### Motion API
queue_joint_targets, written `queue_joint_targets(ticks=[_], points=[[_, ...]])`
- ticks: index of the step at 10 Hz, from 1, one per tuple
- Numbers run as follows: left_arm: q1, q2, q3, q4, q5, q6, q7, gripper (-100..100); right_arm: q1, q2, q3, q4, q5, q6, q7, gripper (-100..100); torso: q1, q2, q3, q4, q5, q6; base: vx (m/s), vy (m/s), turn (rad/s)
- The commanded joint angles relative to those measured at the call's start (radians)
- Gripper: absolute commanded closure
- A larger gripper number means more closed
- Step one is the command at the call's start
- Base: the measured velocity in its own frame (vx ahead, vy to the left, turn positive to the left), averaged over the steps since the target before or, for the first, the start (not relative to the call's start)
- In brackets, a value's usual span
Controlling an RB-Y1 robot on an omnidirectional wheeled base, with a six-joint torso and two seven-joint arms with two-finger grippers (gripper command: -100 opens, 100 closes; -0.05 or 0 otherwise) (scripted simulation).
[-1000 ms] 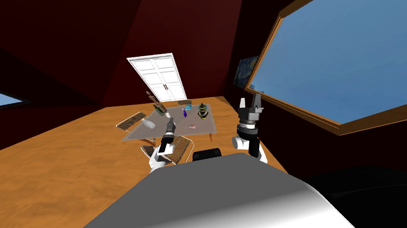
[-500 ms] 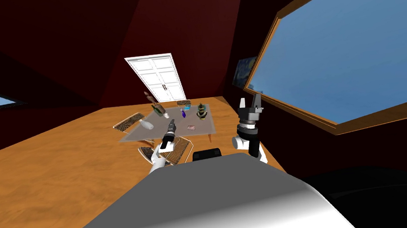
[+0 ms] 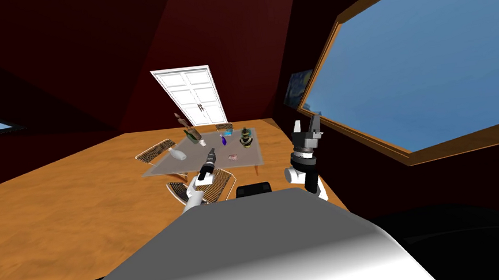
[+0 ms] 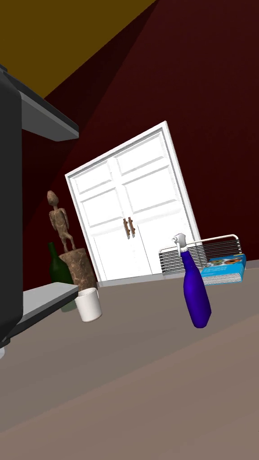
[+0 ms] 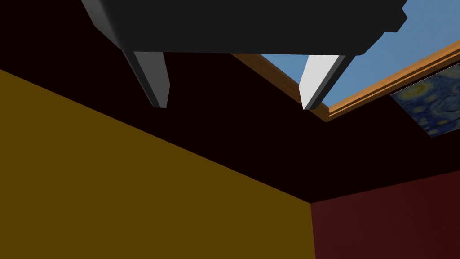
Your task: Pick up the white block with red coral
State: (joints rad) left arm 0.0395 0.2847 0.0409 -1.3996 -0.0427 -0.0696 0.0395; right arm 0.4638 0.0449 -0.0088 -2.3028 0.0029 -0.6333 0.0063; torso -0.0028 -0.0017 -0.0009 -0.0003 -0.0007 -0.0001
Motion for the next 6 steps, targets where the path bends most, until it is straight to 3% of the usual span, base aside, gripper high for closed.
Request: queue_joint_targets(ticks=[1, 2, 4, 5, 6], points=[[-0.019, 0.003, 0.001, 0.050, 0.000, 0.017, -0.003, -100, 0.000, 0.000, 0.000, 0.000, 0.000, 0.000, 0.000, 0, 0.000, 0.000, 0.000, 0.000, 0.000, 0.000, 0.022, -0.040, -0.014], [-0.049, 0.007, 0.002, 0.082, -0.001, 0.054, -0.009, -100, 0.000, 0.000, 0.000, 0.000, 0.000, 0.000, 0.000, 0, 0.000, 0.000, 0.000, 0.000, 0.000, 0.000, 0.020, -0.050, -0.021], [-0.049, 0.007, 0.002, 0.107, -0.001, 0.054, -0.009, -100, 0.000, 0.000, 0.000, 0.000, 0.000, 0.000, 0.000, 0, 0.000, 0.000, 0.000, 0.000, 0.000, 0.000, 0.021, -0.029, -0.008], [-0.079, 0.012, 0.003, 0.143, -0.002, 0.092, -0.014, -100, 0.000, 0.000, 0.000, 0.000, 0.000, 0.000, 0.000, 0, 0.001, 0.000, 0.000, 0.000, 0.000, 0.000, 0.024, -0.037, -0.026], [-0.079, 0.012, 0.003, 0.162, -0.002, 0.092, -0.014, -100, 0.000, 0.000, 0.000, 0.000, 0.000, 0.000, 0.000, 0, 0.000, 0.000, 0.000, 0.000, 0.000, 0.000, 0.023, -0.041, -0.016]])
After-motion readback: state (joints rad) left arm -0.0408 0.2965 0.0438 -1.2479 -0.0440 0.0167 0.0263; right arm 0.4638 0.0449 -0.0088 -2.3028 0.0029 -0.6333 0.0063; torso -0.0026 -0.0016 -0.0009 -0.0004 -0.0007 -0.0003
